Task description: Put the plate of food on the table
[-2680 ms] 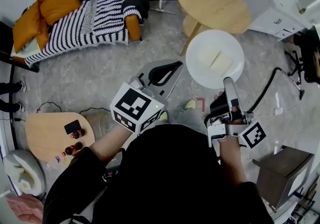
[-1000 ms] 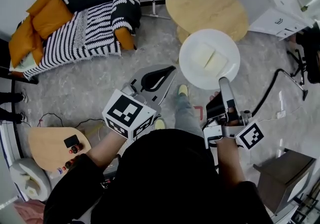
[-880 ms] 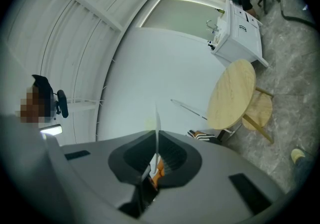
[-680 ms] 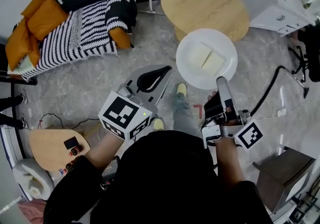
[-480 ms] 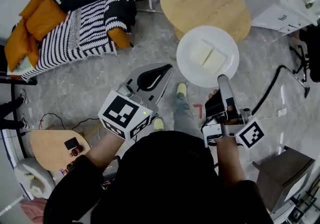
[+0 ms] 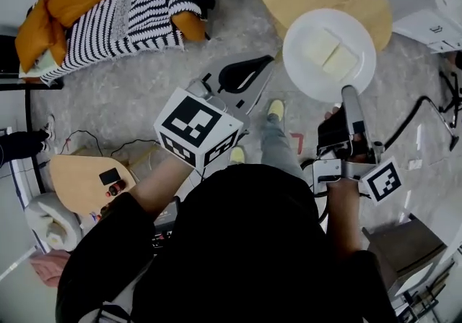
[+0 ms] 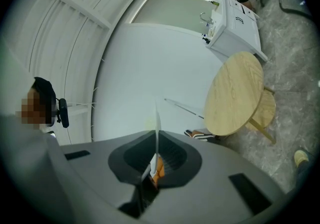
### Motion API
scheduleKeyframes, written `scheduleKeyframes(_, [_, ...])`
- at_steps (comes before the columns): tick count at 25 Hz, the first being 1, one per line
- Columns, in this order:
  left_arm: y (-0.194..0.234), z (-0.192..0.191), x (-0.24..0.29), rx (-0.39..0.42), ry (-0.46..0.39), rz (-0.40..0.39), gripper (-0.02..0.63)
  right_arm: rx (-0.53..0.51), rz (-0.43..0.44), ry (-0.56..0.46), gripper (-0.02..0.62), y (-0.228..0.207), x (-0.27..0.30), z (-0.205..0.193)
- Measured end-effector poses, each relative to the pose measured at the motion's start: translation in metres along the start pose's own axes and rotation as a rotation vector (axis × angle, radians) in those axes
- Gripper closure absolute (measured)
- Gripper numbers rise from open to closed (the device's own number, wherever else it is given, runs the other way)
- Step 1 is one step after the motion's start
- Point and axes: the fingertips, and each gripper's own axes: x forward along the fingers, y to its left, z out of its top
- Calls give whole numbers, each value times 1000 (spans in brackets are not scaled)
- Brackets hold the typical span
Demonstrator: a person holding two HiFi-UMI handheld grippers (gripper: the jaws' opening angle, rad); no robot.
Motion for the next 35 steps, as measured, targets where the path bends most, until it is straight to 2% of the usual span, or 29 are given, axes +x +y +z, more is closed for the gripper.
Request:
scheduleKeyframes(8, [16, 11, 26, -4, 18, 22, 598, 32, 0, 28, 575, -14, 27, 16])
scheduleKeyframes(16, [31, 27, 105, -15, 52, 18, 598, 63, -18, 43, 575, -52, 59, 72])
scheduleKeyframes(24, [29, 30, 110, -1, 46, 9, 598, 62, 8, 35, 575, -49, 61, 74])
scheduleKeyframes(35, [33, 36, 117, 14, 50, 45, 598, 82, 46, 30, 575, -58, 65, 85])
